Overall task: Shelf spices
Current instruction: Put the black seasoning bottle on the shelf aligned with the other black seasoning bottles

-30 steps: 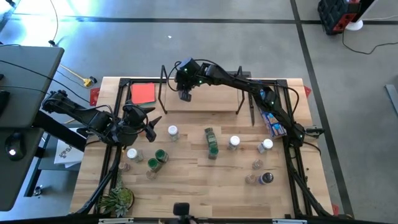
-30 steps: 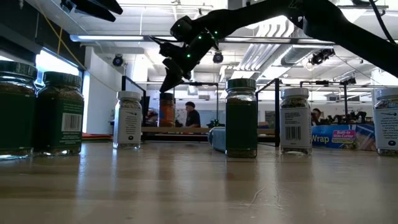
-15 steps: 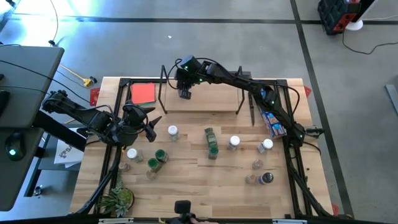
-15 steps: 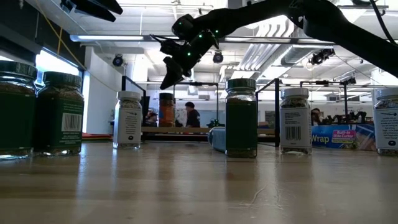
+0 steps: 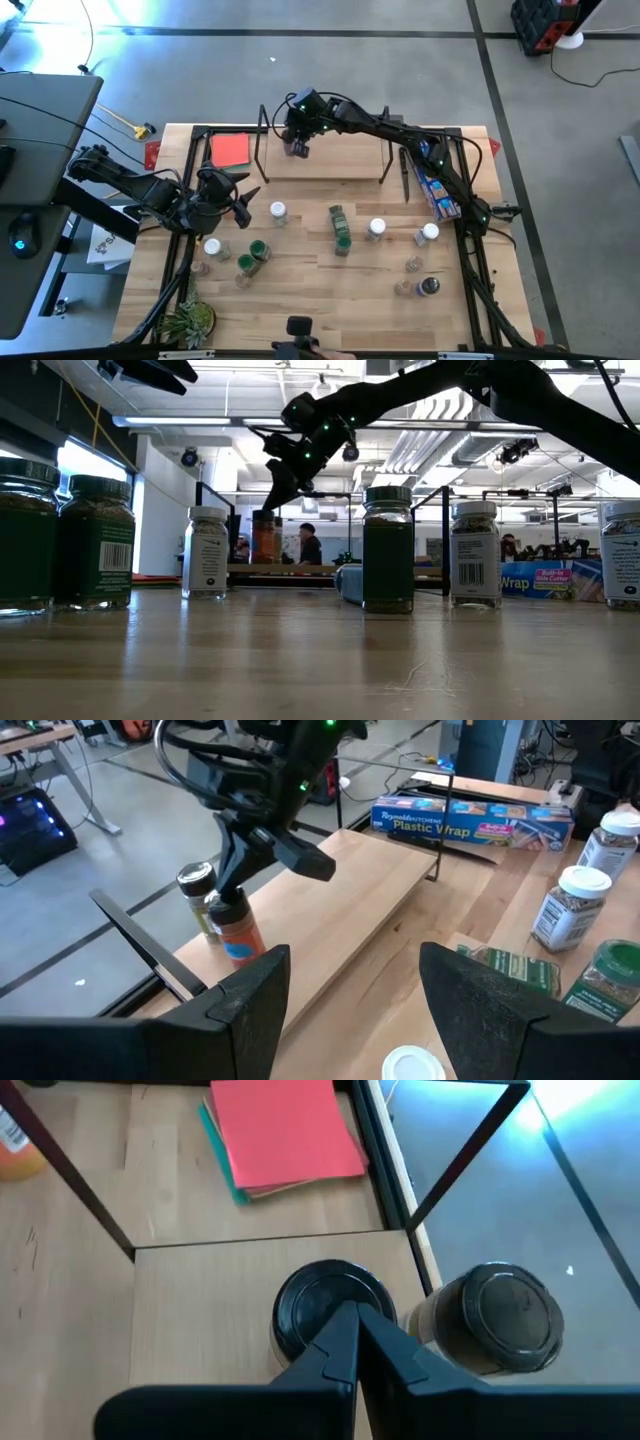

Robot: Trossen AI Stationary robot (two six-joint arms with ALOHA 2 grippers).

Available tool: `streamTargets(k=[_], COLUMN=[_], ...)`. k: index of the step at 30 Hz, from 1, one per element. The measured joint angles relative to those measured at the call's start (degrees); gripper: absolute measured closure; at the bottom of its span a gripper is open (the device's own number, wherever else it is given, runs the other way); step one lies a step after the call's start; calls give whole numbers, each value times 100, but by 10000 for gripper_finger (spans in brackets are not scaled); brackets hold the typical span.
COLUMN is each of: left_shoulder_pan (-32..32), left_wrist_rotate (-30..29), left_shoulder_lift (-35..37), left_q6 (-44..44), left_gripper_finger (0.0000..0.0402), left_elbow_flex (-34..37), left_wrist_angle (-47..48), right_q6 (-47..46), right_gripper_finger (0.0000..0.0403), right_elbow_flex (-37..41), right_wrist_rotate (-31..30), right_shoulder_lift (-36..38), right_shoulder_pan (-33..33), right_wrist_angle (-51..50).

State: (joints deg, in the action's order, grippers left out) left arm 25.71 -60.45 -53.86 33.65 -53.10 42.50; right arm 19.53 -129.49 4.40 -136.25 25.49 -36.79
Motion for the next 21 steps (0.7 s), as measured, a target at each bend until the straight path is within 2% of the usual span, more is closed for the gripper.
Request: streamTargets(k=[5, 11, 21], left_shoulder_pan=[0, 0, 0], left_wrist_rotate=[23, 23, 34], left_shoulder_lift=[-2, -2, -2], left_q6=[17, 17, 17], left_gripper_finger=[184, 184, 184], left_elbow_flex=[0, 0, 0], left_wrist_angle=[0, 4, 9], right_q6=[-36, -52, -59], right_gripper_finger=[402, 402, 402], right_elbow_flex=[78, 83, 85], right_wrist_rotate=[-25, -411, -424], right_shoulder_lift=[0, -4, -11], right_shoulder_pan=[24, 32, 38], right_wrist_angle=[183, 166, 157])
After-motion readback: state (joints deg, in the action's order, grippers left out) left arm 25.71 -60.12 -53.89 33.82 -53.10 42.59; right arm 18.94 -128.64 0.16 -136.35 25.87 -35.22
